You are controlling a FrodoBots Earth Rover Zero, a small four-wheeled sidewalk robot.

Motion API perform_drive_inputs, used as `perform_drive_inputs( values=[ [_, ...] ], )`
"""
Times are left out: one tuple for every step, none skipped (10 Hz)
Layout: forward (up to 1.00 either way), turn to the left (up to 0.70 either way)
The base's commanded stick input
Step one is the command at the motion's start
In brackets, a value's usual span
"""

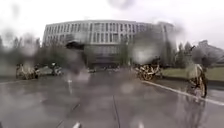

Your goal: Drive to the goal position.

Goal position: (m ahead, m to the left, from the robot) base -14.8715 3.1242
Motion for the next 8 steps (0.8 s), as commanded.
perform_drive_inputs(
  values=[
    [0.66,0.01],
    [0.25,0.00],
    [0.00,0.00],
    [0.00,0.00],
    [0.00,0.32],
    [0.00,0.70],
    [0.00,0.70],
    [0.00,0.70]
  ],
)
